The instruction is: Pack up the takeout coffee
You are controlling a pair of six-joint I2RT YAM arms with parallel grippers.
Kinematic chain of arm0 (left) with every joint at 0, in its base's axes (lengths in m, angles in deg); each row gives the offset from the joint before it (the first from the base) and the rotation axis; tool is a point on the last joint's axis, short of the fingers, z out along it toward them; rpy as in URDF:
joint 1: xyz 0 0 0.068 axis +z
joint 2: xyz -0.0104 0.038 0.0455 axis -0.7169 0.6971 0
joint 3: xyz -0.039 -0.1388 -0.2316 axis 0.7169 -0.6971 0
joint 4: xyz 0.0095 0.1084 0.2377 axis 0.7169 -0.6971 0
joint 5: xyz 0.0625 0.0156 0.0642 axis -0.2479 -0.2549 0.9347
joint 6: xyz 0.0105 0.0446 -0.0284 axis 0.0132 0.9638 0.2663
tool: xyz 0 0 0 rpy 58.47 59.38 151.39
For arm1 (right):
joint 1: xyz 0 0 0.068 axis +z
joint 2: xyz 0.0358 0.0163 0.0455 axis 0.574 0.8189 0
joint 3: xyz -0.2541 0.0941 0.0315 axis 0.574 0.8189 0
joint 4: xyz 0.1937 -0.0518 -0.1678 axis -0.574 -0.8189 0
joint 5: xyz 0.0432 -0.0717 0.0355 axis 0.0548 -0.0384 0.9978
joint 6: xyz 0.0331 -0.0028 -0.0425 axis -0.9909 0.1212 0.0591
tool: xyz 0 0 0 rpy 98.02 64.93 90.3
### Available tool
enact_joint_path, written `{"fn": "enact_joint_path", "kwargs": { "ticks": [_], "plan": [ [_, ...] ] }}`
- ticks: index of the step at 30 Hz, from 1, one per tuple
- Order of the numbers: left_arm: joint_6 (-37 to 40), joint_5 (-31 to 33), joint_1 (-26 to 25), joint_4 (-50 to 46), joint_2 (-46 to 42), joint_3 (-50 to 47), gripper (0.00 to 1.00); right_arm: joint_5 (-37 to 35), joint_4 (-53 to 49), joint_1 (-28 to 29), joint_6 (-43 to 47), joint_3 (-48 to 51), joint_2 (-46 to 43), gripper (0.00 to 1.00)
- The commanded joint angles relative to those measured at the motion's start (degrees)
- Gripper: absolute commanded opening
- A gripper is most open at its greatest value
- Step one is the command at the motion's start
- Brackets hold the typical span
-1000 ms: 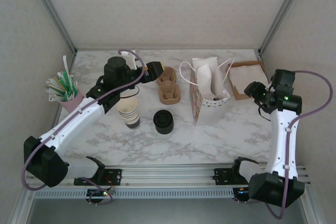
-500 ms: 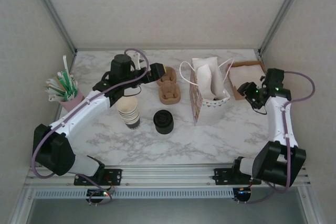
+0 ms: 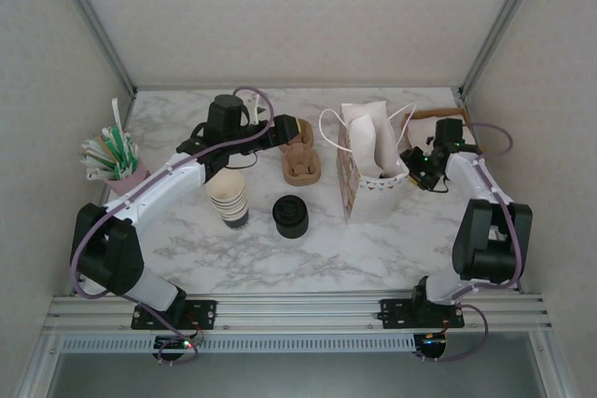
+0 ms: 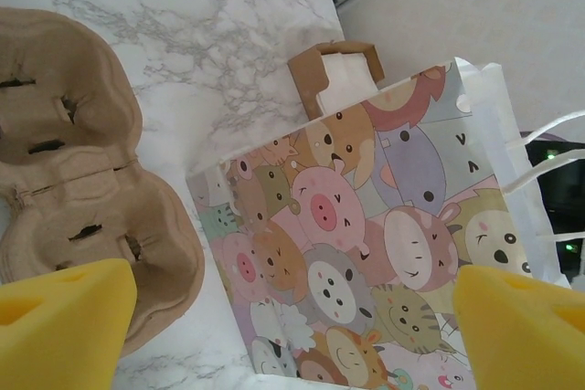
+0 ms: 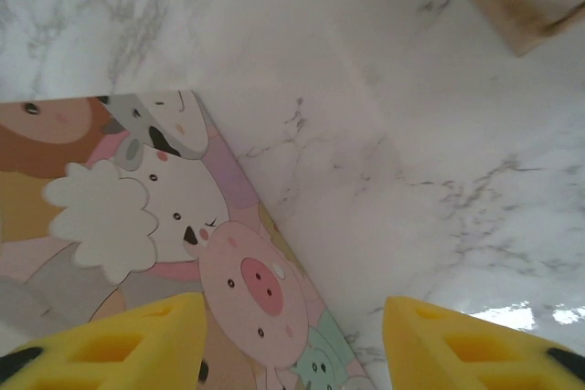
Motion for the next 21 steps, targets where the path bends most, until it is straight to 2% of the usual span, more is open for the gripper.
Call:
{"fn": "enact_joint_path", "kwargs": {
  "ticks": [1, 10, 21],
  "plan": [
    [-0.6, -1.7, -0.1, 1.3, 0.6, 2.2, 0.89, -0.2, 2.5, 1.5, -1.6, -2.3, 3.5, 0.53],
    [0.3, -2.1, -0.1, 0.1, 1.9, 3.4, 0.89, -0.2, 5.0, 5.5, -3.1, -5.3, 10.9, 0.52],
    [-0.1, -2.2, -0.1, 0.0, 1.8, 3.5, 0.89, 0.2, 6.2, 9.1, -4.6, -5.7, 13.0, 0.52]
  ]
}}
